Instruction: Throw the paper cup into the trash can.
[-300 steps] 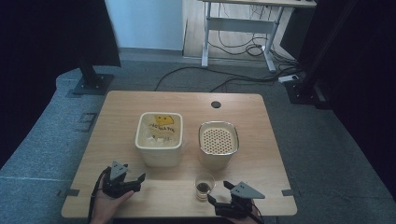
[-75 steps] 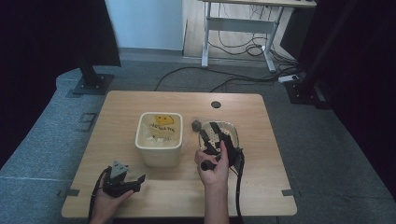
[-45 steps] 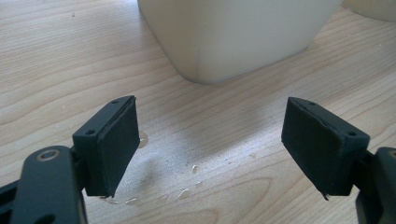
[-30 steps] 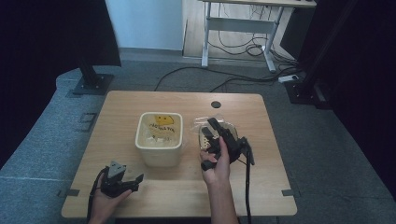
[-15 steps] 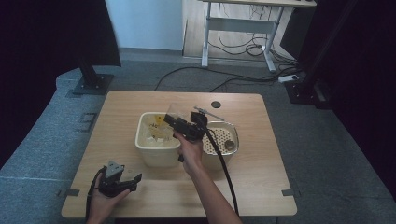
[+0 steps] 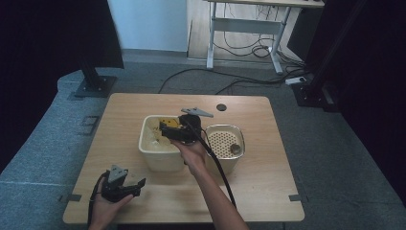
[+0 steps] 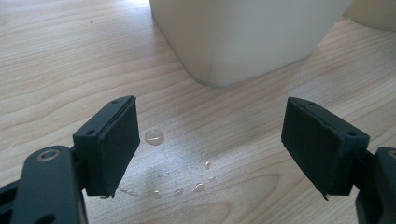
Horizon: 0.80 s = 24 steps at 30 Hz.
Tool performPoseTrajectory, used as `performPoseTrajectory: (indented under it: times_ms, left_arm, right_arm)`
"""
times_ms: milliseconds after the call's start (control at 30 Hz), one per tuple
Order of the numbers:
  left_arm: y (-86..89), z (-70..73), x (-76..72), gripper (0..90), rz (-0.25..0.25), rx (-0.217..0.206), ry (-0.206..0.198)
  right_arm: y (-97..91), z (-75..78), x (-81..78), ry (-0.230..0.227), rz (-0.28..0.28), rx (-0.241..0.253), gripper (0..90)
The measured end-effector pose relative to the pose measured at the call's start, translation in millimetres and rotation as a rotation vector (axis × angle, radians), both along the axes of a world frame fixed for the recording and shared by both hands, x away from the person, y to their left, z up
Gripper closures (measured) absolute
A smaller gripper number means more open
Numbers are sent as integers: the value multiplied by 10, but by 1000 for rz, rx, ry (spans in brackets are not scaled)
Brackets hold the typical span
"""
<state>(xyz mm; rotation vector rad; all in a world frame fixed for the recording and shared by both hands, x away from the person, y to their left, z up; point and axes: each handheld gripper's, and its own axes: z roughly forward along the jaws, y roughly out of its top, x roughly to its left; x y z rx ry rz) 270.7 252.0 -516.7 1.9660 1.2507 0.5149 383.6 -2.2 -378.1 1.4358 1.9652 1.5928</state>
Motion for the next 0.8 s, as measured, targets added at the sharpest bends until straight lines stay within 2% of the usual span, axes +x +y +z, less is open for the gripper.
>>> performPoseTrajectory:
  times_ms: [100, 133, 267, 333, 433, 533, 567, 633, 667, 800]
  left_arm:
    - [3, 3, -1, 193, 2, -3, -1]
    - [8, 6, 0, 193, 5, -8, -1]
    - [18, 12, 1, 193, 10, -12, -2]
    - [18, 14, 1, 193, 10, -12, 0]
    - [11, 17, 1, 193, 11, -10, -3]
    - [15, 19, 5, 193, 11, -11, -1]
    - [17, 19, 6, 194, 12, -13, -2]
    - [29, 27, 10, 193, 15, -16, -2]
    - [29, 27, 10, 194, 15, -16, -2]
    - [34, 40, 17, 195, 21, -26, -5]
  right_arm:
    - [-161, 96, -171, -59, 48, 55, 140]
    - [-161, 96, -171, -59, 48, 55, 140]
    - [-433, 115, -438, -117, 97, 67, 155]
    - [-477, 110, -472, -121, 98, 68, 156]
    - [-739, 50, -613, -138, 84, 67, 161]
    - [-873, 11, -665, -147, 68, 77, 168]
    - [-1006, -31, -727, -156, 59, 75, 169]
    - [-1137, -90, -806, -166, 64, 72, 175]
    - [-1137, -90, -806, -166, 64, 72, 175]
    - [-1380, -238, -977, -195, 46, 51, 186]
